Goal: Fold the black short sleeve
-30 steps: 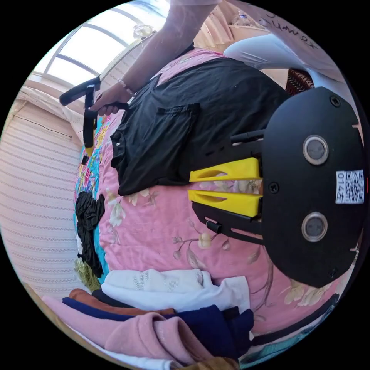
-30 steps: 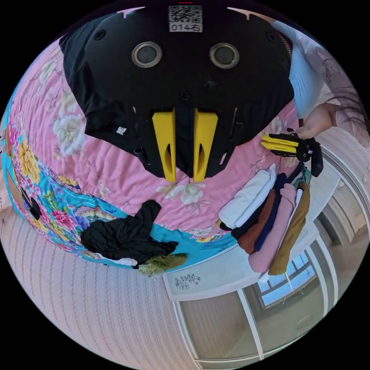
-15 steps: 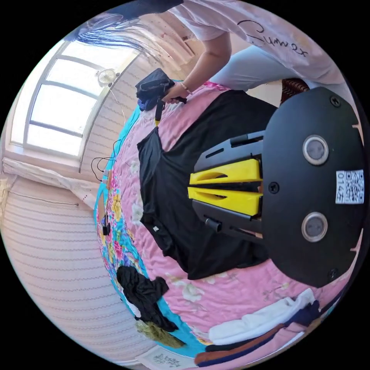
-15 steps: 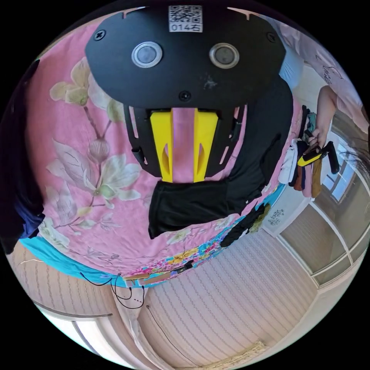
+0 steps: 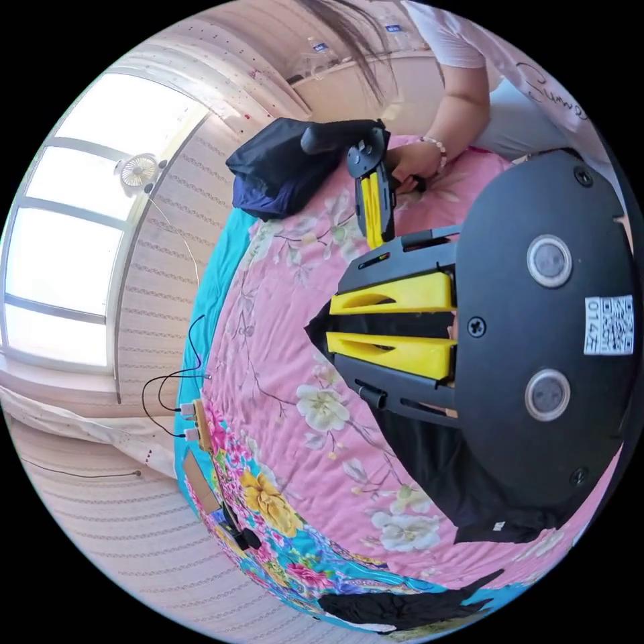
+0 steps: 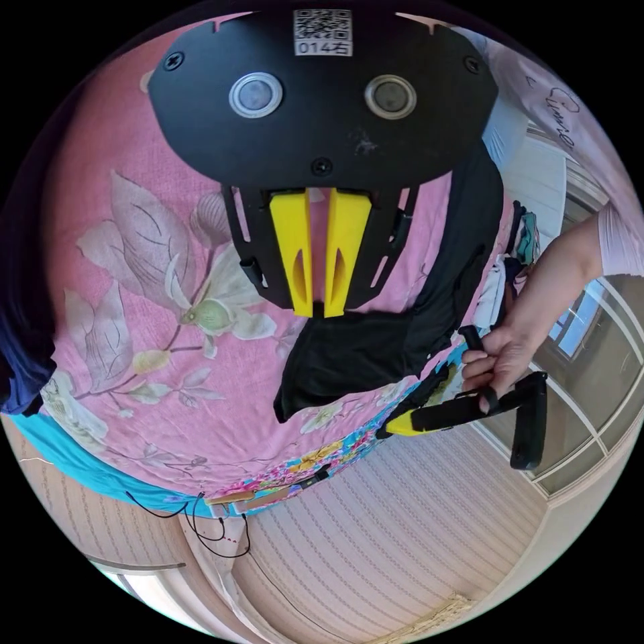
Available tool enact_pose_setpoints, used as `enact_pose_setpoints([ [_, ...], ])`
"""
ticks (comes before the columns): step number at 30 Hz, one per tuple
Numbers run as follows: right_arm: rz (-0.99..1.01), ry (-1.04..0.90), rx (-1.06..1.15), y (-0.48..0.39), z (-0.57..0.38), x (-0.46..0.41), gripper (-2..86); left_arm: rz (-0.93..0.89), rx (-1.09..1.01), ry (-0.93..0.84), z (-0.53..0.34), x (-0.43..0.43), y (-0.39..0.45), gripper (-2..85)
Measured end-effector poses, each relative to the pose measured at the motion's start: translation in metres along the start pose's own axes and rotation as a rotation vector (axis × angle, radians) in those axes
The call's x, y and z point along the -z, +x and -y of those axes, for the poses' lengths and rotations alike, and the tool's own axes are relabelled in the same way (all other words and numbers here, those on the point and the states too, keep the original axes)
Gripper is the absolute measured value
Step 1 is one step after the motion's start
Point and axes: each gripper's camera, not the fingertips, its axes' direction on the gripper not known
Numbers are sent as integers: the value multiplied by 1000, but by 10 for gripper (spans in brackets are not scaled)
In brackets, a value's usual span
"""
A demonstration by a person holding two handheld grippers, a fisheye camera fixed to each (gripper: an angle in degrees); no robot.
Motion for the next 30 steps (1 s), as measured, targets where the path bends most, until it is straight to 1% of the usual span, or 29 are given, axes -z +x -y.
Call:
enact_pose_setpoints([
  [1,12,0,-4,4,0,1,17,23,4,-31,16,-19,1,63],
  [5,31,-11,-19,14,1,3,5,92,39,-59,46,-65,3,69],
  [8,45,-13,-29,21,1,4,3,80,88,-93,61,-99,-1,71],
  [10,50,-19,-30,23,2,4,2,45,117,-122,68,-116,-5,58],
  [12,52,-21,-31,26,2,5,1,18,136,-151,72,-131,-8,4],
  [16,42,-25,-35,28,2,7,1,63,120,-172,71,-130,-11,-8],
  [22,82,1,-38,34,0,15,1,109,92,-43,35,-39,-25,-10],
  [24,114,31,-12,32,-2,20,1,114,109,27,-3,18,-35,-10],
  [27,249,141,109,16,-4,35,1,167,141,109,-73,95,-41,-10],
  [28,326,166,164,6,-3,39,0,177,153,121,-90,110,-41,-10],
  [30,439,143,268,-14,1,38,0,235,235,121,-160,160,-41,-10],
])
